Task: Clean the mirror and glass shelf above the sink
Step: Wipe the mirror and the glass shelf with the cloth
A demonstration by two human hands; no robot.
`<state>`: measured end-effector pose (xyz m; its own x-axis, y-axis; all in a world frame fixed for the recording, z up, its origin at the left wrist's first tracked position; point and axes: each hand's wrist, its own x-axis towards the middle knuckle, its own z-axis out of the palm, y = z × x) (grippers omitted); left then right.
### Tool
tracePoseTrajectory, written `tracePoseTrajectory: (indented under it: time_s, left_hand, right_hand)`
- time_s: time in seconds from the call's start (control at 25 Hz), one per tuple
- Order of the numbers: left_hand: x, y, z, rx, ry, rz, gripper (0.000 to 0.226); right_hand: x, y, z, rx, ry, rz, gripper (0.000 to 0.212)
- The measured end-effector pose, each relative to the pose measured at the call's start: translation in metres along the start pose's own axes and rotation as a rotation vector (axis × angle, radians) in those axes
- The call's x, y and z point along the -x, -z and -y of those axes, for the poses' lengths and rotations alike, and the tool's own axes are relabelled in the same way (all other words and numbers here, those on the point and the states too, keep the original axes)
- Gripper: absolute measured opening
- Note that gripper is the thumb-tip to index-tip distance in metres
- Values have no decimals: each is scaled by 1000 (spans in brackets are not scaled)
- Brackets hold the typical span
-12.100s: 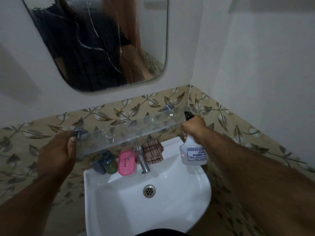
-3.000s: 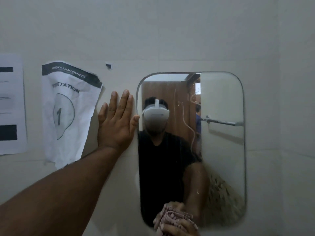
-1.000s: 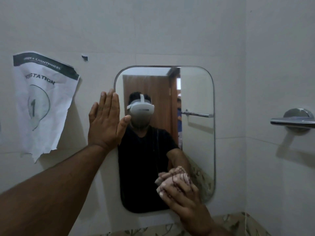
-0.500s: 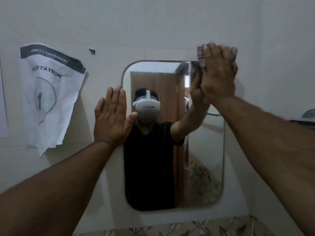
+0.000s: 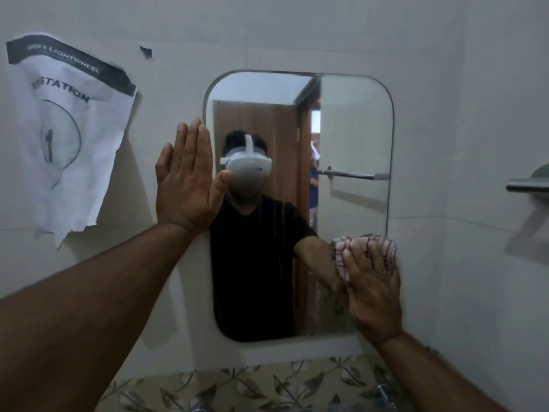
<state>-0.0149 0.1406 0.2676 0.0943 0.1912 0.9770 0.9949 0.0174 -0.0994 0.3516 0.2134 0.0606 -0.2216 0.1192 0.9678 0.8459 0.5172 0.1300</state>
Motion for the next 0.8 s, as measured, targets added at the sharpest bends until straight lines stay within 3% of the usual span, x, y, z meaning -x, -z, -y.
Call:
tracePoseTrajectory:
  time_s: [0.36, 0.8]
  left_hand:
    - [25, -2, -2, 28, 23, 52, 83]
    - [104, 5, 1, 48, 28, 252, 84]
  right_hand:
    - [62, 7, 6, -37, -21, 198, 85]
    - [122, 34, 24, -146, 15, 354, 71]
